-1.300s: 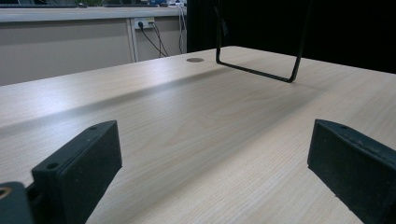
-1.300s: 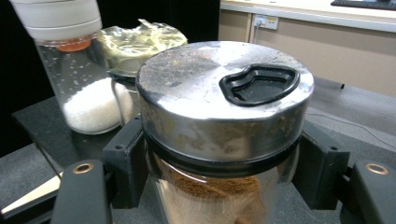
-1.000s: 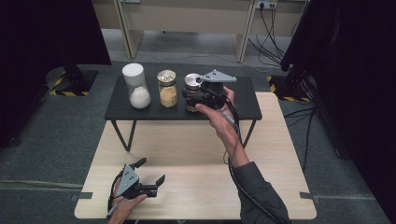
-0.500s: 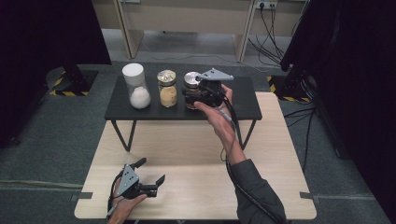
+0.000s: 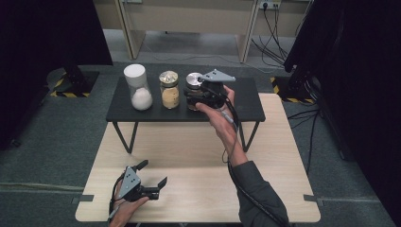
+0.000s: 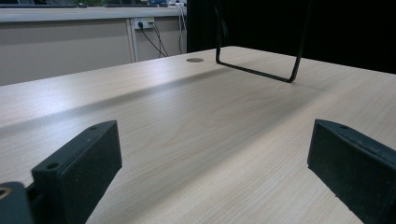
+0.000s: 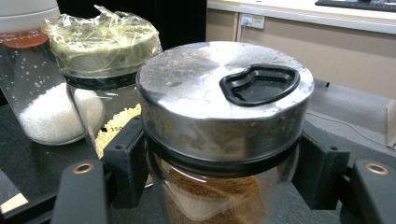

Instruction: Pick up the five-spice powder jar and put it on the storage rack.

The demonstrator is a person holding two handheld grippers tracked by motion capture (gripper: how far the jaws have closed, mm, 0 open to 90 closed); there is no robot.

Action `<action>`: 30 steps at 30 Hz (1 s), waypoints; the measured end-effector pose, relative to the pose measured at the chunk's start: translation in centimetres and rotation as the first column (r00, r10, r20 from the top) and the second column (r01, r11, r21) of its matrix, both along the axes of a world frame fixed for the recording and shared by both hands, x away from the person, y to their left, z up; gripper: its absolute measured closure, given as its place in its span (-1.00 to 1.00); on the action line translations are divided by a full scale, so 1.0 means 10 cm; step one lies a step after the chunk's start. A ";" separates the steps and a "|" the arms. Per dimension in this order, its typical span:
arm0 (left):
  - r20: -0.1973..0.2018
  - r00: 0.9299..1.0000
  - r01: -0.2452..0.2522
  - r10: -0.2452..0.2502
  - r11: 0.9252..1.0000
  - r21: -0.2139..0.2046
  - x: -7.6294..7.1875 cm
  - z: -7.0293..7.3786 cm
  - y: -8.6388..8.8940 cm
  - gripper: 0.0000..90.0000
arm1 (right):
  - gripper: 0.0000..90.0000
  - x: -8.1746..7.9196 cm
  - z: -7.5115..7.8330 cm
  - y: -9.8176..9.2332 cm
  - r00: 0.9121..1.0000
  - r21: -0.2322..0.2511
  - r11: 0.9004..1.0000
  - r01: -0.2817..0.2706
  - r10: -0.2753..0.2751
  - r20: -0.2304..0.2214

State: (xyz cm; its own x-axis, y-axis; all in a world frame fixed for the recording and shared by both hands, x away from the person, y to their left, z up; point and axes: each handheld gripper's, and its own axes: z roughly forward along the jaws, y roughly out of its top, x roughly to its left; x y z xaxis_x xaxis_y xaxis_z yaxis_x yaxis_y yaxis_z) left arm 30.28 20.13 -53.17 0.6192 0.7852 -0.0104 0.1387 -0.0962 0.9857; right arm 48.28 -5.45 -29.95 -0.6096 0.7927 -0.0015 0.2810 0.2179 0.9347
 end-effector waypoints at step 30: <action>0.000 1.000 0.000 0.000 1.000 0.001 0.00 0.00 0.00 -0.95 | -0.62 0.03 -0.06 -0.03 0.999 0.073 0.997 0.015 -0.012 -0.042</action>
